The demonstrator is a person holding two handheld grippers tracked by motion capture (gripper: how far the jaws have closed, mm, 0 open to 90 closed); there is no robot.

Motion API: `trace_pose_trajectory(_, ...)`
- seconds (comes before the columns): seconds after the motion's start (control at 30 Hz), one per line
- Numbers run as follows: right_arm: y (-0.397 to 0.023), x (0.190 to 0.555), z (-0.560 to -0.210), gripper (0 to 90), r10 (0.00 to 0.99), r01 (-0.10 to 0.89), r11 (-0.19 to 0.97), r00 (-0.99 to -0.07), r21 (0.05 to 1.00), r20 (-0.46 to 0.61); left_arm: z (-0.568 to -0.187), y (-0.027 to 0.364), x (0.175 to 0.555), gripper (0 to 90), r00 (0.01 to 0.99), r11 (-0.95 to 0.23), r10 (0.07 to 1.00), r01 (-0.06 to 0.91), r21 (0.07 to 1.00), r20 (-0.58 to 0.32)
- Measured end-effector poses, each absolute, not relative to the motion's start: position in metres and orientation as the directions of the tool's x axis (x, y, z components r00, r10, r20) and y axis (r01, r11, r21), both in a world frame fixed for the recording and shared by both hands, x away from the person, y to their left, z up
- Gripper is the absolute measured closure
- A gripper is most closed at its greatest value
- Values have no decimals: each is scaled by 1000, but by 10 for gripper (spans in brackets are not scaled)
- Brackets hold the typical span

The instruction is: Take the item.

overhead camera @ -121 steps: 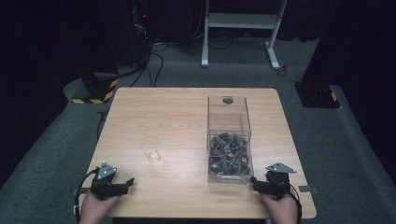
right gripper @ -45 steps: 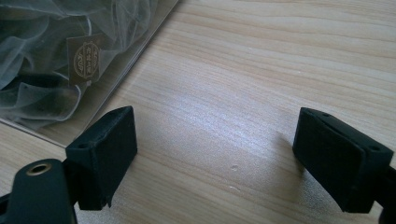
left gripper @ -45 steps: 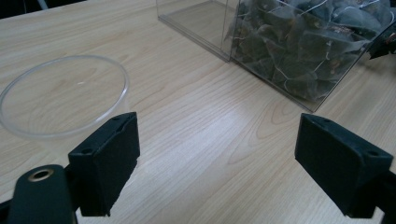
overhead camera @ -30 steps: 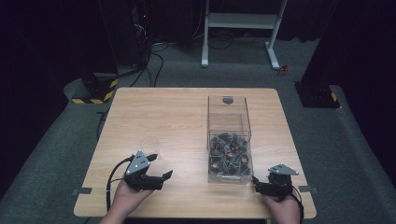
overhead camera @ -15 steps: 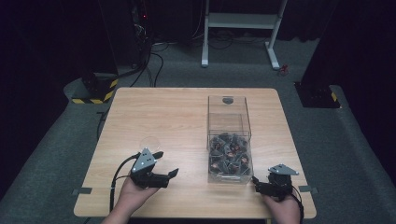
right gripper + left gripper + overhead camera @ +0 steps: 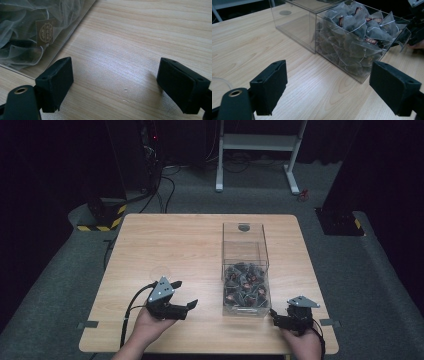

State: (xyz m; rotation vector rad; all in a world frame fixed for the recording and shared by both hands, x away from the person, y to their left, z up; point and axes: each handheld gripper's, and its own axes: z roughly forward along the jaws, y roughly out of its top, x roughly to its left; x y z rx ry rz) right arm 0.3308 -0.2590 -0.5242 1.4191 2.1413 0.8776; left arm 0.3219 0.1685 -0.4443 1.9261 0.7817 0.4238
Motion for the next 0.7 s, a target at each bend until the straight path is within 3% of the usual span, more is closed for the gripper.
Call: trace_pose_trajectory(0.7, -259, 331, -524, 137, 920, 652, 281, -392, 704, -4, -442, 151, 330, 159, 751, -308, 657, 343, 888, -62)
